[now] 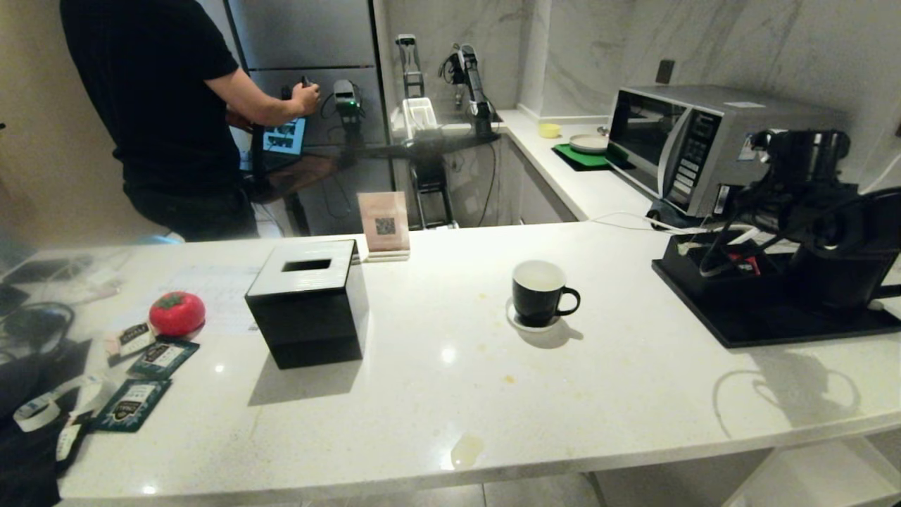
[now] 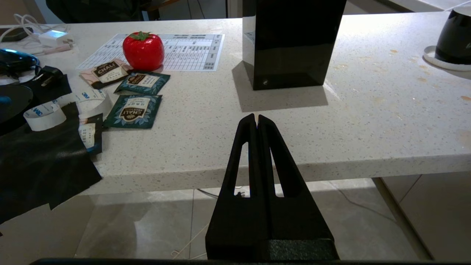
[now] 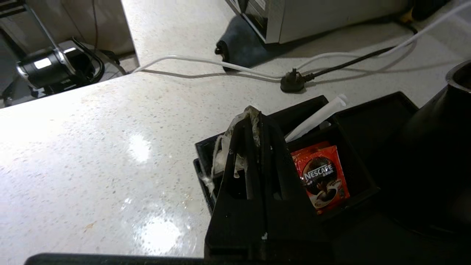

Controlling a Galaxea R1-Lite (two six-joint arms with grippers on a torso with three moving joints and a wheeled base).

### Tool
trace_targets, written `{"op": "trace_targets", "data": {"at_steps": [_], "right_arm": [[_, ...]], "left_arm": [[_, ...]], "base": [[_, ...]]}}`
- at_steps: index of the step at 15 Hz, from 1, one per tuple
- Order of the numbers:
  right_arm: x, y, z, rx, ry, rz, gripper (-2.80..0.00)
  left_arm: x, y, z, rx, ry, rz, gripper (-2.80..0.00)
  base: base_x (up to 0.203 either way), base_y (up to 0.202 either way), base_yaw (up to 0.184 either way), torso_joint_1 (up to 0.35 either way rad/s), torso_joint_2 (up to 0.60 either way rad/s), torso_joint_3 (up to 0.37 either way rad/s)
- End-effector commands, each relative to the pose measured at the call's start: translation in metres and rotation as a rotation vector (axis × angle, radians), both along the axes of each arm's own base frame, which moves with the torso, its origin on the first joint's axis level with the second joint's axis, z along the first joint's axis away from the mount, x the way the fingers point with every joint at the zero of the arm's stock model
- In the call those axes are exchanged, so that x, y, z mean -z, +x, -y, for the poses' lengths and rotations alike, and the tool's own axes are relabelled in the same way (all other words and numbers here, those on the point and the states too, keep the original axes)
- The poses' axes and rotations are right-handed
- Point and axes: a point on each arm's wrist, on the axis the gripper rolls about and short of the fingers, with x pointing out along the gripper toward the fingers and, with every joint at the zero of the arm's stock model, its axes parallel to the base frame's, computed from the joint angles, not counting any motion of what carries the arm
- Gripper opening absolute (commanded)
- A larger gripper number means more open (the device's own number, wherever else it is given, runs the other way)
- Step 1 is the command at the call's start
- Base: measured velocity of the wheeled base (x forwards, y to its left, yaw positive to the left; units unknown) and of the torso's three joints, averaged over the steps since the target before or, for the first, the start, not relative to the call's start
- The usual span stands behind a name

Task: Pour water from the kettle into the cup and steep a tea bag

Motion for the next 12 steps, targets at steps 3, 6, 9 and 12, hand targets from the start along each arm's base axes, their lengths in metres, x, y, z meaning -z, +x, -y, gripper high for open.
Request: {"op": "trace_targets", "data": {"at_steps": [3, 6, 9, 12], "right_arm": [[-0.028, -0.041, -0.015, -0.033, -0.043, 0.071, -2.8], [-0.05, -0.065, -0.026, -0.063, -0.058, 0.121, -2.8], [-0.068, -0.084, -0.035, -0.09, -0.095, 0.16, -2.8], [-0.072, -0.098, -0.038, -0.106, -0.093, 0.167, -2.8]], "left_arm": [[0.0, 0.0, 0.0, -0.001, -0.001, 0.001, -2.8], [0.0, 0.0, 0.0, -0.001, -0.001, 0.001, -2.8], [0.0, 0.0, 0.0, -0.001, -0.001, 0.001, -2.8], [0.0, 0.0, 0.0, -0.001, -0.001, 0.001, -2.8]], "base": [[0.0, 0.0, 0.0, 0.0, 0.0, 0.0], [0.0, 0.0, 0.0, 0.0, 0.0, 0.0], [0.0, 0.0, 0.0, 0.0, 0.0, 0.0], [0.0, 0.0, 0.0, 0.0, 0.0, 0.0]]}}
